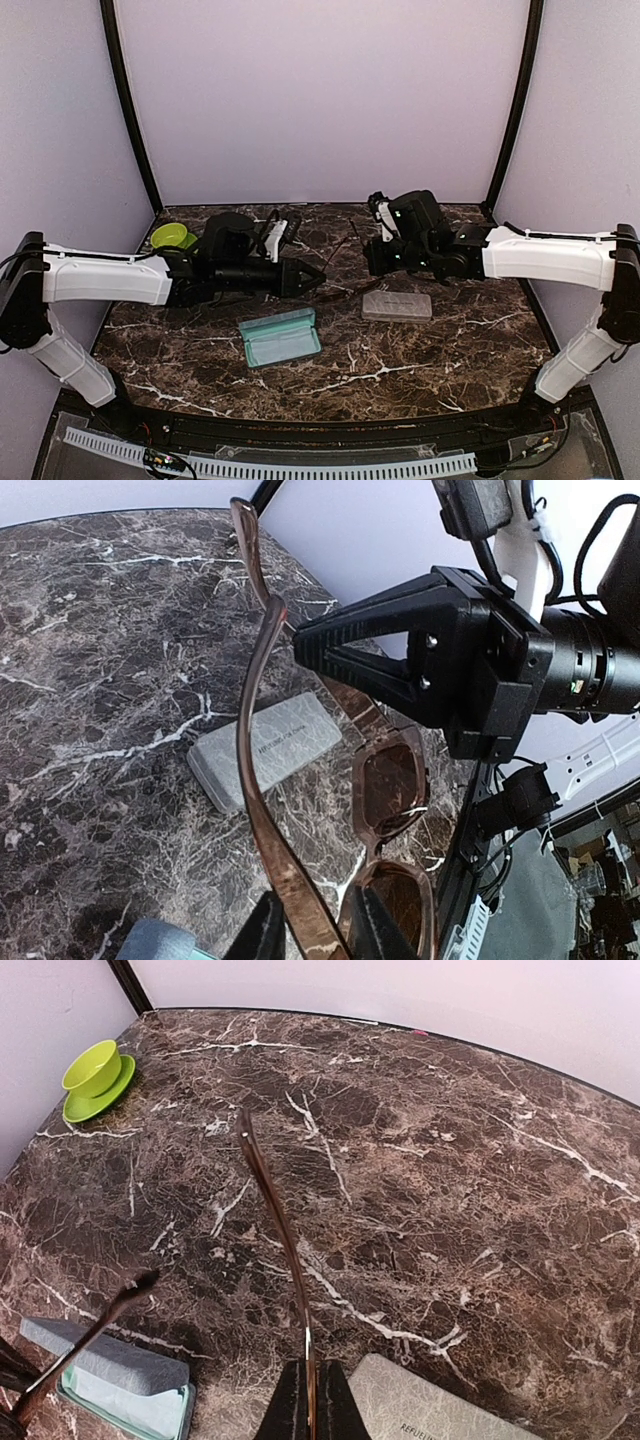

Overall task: Organize the sunglasses
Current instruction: Close the left temple of the sunglasses on the sunglasses.

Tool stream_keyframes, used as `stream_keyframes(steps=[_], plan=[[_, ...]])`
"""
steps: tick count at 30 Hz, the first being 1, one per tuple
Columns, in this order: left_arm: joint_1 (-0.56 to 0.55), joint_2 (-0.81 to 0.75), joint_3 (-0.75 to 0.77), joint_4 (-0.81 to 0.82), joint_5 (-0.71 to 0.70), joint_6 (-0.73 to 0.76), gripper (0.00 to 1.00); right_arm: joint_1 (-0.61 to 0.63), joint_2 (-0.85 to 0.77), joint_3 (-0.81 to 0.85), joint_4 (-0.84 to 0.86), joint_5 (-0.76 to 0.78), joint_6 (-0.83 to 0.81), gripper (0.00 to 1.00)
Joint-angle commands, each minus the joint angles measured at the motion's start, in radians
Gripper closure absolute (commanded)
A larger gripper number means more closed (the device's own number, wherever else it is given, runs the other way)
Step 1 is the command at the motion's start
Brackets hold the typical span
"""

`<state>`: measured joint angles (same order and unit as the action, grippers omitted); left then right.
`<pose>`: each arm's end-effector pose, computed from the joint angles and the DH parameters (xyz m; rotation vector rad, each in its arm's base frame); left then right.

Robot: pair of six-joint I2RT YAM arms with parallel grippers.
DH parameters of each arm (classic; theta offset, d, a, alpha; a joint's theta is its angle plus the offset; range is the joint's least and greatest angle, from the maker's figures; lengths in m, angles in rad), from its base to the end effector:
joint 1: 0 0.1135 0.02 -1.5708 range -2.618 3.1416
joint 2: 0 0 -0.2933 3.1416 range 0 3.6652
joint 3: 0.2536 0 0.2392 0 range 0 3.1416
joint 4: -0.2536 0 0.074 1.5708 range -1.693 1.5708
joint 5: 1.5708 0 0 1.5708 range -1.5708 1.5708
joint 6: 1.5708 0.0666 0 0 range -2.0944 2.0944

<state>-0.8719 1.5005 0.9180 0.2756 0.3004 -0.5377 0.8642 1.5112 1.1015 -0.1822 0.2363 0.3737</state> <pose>0.2146 -0.2860 0.2872 0.5650 1.9837 -1.2087 0.2417 0.2591 0.2917 -0.3949 2.1445 0.4622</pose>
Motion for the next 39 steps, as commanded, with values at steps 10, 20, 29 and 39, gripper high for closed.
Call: stream_keyframes(steps=[10, 20, 29, 39], plan=[[-0.022, 0.039, 0.045, -0.012, 0.112, 0.058, 0.73, 0.009, -0.037, 0.006, 0.089, 0.010, 0.017, 1.00], [-0.022, 0.045, 0.038, -0.020, 0.134, 0.092, 0.73, 0.007, -0.062, -0.041, 0.123, 0.011, -0.021, 1.00], [-0.027, 0.066, 0.043, -0.036, 0.154, 0.103, 0.77, 0.001, -0.059, -0.023, 0.102, 0.019, -0.015, 1.00], [-0.032, 0.071, 0.044, -0.047, 0.161, 0.119, 0.78, -0.031, -0.050, 0.009, 0.066, -0.015, 0.016, 1.00]])
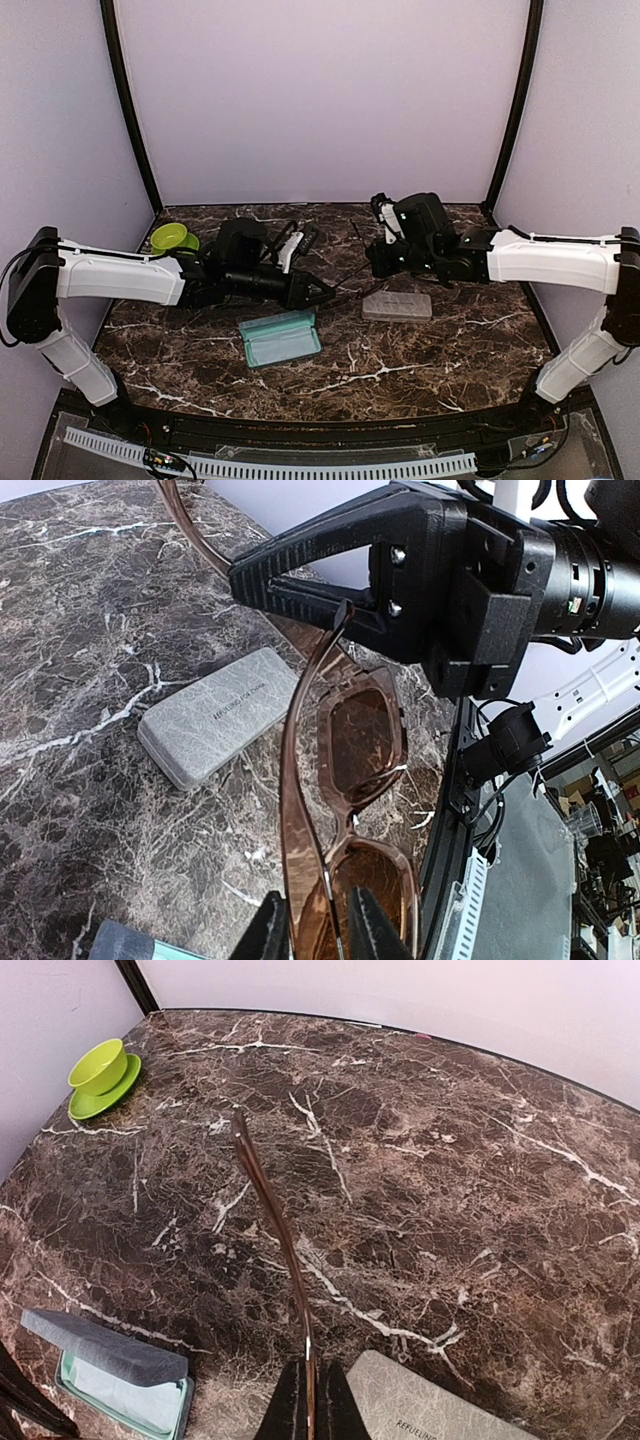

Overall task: Organize the sunglasses
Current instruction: Close the left temple of the sunglasses on the sunglasses.

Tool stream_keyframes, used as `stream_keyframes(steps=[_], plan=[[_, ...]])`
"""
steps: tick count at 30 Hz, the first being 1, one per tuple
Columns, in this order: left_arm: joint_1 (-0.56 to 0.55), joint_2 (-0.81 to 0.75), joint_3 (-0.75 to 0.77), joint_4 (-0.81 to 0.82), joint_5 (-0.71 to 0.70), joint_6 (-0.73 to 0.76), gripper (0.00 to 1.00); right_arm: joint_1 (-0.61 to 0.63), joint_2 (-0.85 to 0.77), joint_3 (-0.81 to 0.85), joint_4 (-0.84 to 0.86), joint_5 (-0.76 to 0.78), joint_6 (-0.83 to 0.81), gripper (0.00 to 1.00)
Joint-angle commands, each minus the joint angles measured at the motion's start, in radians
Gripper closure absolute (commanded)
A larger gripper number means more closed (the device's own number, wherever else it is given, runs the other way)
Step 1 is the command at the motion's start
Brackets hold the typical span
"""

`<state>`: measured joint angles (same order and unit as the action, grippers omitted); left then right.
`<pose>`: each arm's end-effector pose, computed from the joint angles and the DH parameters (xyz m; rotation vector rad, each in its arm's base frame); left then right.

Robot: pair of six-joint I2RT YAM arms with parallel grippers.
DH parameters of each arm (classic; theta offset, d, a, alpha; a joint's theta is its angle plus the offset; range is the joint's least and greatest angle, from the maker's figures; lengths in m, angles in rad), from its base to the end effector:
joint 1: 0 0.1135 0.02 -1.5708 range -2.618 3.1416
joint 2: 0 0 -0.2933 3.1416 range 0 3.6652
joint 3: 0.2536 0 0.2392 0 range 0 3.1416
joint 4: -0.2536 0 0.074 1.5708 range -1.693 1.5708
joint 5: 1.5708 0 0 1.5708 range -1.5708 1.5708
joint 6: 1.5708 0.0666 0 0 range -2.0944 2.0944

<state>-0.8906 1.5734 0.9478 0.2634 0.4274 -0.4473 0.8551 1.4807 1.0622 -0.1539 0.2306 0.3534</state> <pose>0.2109 -0.3046 0.2722 0.7709 1.9852 -1.2604 0.2387 0.2513 0.2911 -0.4036 2.1239 0.4628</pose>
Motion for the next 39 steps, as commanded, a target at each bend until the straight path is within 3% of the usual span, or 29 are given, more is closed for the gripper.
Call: stream_keyframes(steps=[1, 15, 28, 32, 39], plan=[[-0.013, -0.002, 0.014, -0.035, 0.035, 0.030, 0.78, -0.025, -0.016, 0.051, 0.036, -0.012, 0.041, 1.00], [-0.018, 0.004, 0.007, -0.040, 0.043, 0.037, 0.81, -0.057, -0.001, 0.058, 0.016, -0.076, 0.095, 1.00], [-0.019, -0.008, 0.004, -0.053, 0.032, 0.074, 0.80, -0.059, -0.004, 0.032, 0.036, -0.187, 0.016, 1.00], [-0.018, -0.024, 0.004, -0.039, 0.008, 0.088, 0.73, -0.059, 0.007, 0.021, 0.035, -0.194, 0.008, 1.00], [-0.018, -0.070, 0.005, 0.016, -0.103, 0.125, 0.49, -0.037, 0.032, 0.002, 0.016, -0.192, -0.011, 1.00]])
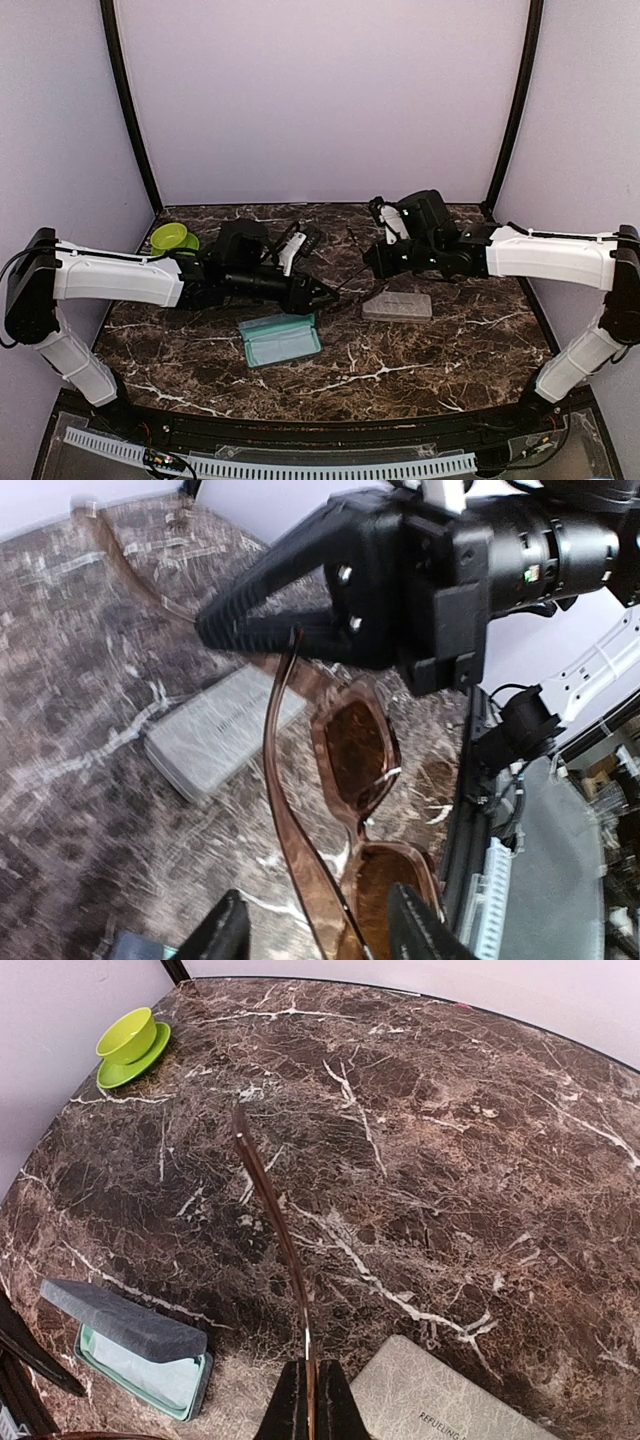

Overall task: Organize the sunglasses
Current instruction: Close the left temple of the sunglasses on the sunglasses.

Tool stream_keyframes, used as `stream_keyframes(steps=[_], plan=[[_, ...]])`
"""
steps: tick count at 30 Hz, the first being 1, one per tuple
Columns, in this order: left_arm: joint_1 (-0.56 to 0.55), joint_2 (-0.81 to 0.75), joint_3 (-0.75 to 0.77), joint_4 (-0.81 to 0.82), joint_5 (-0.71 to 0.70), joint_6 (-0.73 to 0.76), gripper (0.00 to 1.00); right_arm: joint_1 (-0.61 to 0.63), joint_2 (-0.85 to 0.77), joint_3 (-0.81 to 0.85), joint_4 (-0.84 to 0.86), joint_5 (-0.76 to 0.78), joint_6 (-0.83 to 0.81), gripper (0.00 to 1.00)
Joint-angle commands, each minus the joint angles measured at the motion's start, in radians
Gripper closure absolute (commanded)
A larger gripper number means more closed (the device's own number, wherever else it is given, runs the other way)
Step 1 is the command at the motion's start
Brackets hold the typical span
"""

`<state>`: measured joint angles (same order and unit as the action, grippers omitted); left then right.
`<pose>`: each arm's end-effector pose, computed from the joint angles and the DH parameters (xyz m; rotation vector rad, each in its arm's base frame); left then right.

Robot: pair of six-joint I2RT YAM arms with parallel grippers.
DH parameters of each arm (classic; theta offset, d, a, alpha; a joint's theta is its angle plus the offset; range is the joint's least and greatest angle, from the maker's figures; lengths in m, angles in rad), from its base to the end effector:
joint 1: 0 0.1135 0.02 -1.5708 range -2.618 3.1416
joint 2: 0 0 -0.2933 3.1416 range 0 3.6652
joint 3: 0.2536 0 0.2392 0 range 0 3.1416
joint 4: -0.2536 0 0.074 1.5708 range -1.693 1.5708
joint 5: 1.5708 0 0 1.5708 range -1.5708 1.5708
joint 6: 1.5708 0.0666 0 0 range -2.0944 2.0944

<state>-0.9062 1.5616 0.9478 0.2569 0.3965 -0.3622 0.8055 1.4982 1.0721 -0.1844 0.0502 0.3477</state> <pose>0.2067 -0.3056 0.2752 0.8389 1.9268 -1.1932 0.2445 0.2497 0.2844 -0.4805 2.1919 0.5898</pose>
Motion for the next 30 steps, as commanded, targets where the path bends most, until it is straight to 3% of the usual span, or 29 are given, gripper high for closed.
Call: stream_keyframes(steps=[1, 11, 15, 18, 22, 30], plan=[[-0.003, -0.062, 0.005, 0.029, -0.091, 0.045, 0.47, 0.017, 0.017, -0.007, 0.044, -0.010, -0.006, 1.00], [-0.003, -0.099, -0.033, 0.104, -0.203, 0.052, 0.26, 0.035, 0.033, 0.008, 0.039, 0.003, -0.015, 1.00], [-0.010, -0.117, -0.048, 0.141, -0.156, 0.076, 0.17, 0.042, 0.044, 0.017, 0.029, 0.028, -0.018, 1.00], [-0.040, -0.105, -0.009, 0.079, -0.144, 0.137, 0.08, 0.051, 0.055, 0.034, 0.017, 0.044, -0.021, 1.00], [-0.092, -0.068, 0.048, -0.031, -0.187, 0.253, 0.04, 0.057, 0.062, 0.045, 0.013, 0.040, -0.022, 1.00], [-0.130, 0.016, 0.089, -0.101, -0.241, 0.425, 0.03, 0.063, 0.058, 0.042, 0.029, -0.003, -0.012, 1.00]])
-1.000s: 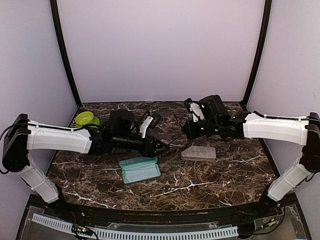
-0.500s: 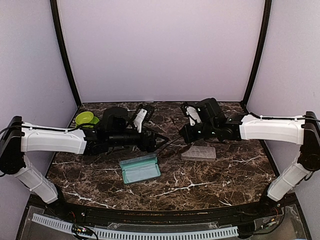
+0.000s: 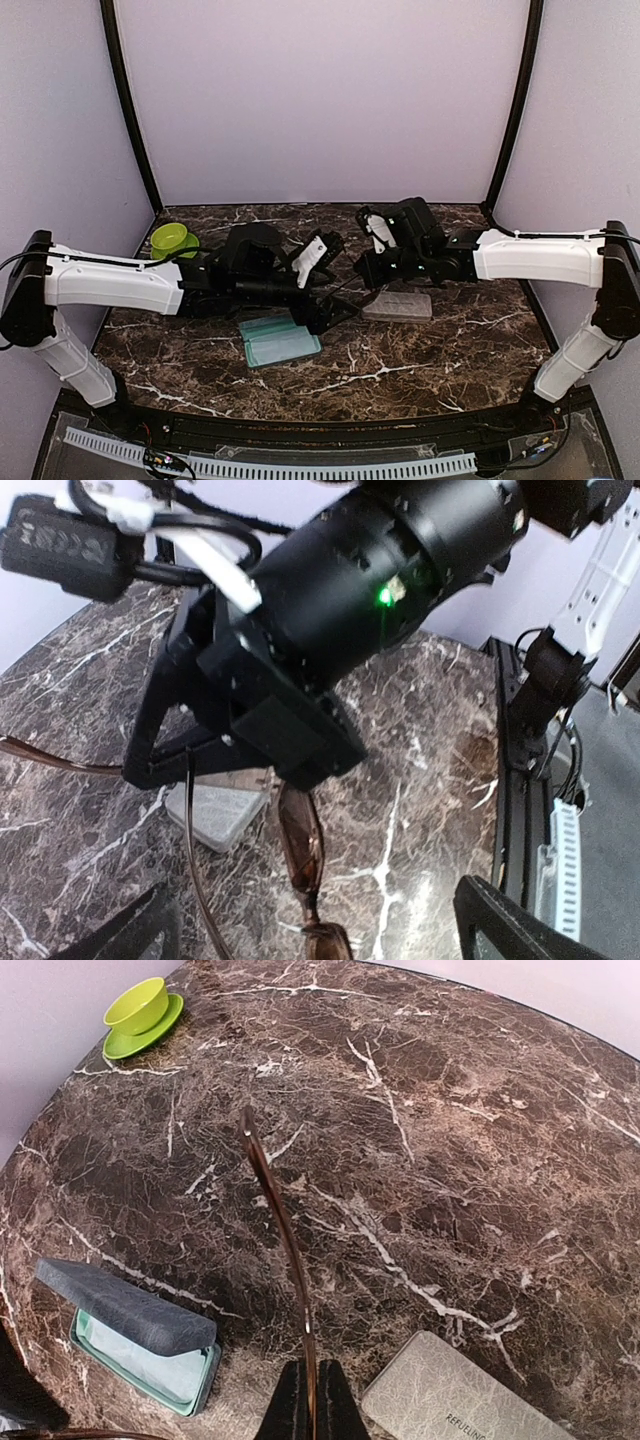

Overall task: Organize the sunglasses
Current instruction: Close the left temple of the sunglasses on the sunglasses.

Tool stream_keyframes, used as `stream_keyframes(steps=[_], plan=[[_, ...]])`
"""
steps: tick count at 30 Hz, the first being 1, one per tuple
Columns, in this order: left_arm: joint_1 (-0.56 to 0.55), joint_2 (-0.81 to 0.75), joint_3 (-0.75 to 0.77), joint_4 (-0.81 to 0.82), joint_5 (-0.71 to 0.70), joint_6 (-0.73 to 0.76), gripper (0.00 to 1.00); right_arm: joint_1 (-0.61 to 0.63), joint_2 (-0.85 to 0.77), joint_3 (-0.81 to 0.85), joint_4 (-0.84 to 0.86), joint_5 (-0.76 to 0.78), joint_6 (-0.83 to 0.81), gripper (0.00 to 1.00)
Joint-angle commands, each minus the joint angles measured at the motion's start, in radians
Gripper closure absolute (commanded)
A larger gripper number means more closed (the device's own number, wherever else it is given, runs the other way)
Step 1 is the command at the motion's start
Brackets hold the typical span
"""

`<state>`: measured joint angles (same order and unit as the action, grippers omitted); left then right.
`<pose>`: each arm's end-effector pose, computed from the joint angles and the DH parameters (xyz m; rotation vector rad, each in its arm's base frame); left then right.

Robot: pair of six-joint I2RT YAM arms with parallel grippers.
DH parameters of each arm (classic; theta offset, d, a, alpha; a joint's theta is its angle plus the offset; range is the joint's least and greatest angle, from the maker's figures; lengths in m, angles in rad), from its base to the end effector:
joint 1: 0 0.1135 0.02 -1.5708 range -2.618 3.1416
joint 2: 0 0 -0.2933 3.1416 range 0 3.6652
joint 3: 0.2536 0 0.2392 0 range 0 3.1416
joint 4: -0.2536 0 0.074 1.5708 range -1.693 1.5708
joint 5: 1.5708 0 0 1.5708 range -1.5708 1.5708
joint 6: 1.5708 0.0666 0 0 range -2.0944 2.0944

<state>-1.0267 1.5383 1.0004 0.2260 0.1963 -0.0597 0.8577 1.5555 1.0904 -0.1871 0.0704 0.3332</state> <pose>0.1818 -0.3256 0.2968 1.0460 1.6867 -0.9121 0.2397 0.2700 0.2713 -0.5534 2.2149 0.5667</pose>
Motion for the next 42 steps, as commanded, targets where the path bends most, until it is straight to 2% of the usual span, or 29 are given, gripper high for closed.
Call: stream_keyframes(steps=[1, 6, 11, 23, 31, 42], plan=[[-0.013, 0.051, 0.049, -0.086, -0.052, 0.134, 0.04, 0.011, -0.002, 0.021, 0.034, -0.026, 0.003, 1.00], [-0.025, 0.097, 0.088, -0.118, -0.092, 0.174, 0.07, 0.012, -0.007, 0.004, 0.044, -0.043, 0.010, 1.00], [-0.039, 0.132, 0.119, -0.149, -0.095, 0.189, 0.14, 0.012, -0.005, -0.004, 0.049, -0.043, 0.013, 1.00], [-0.074, 0.185, 0.168, -0.215, -0.222, 0.240, 0.30, 0.012, 0.006, 0.005, 0.031, -0.040, 0.019, 1.00], [-0.077, 0.180, 0.152, -0.207, -0.282, 0.219, 0.40, 0.010, 0.013, 0.019, 0.020, -0.049, 0.036, 1.00], [-0.077, 0.147, 0.087, -0.128, -0.296, 0.212, 0.51, -0.001, 0.011, 0.022, 0.009, -0.062, 0.092, 1.00]])
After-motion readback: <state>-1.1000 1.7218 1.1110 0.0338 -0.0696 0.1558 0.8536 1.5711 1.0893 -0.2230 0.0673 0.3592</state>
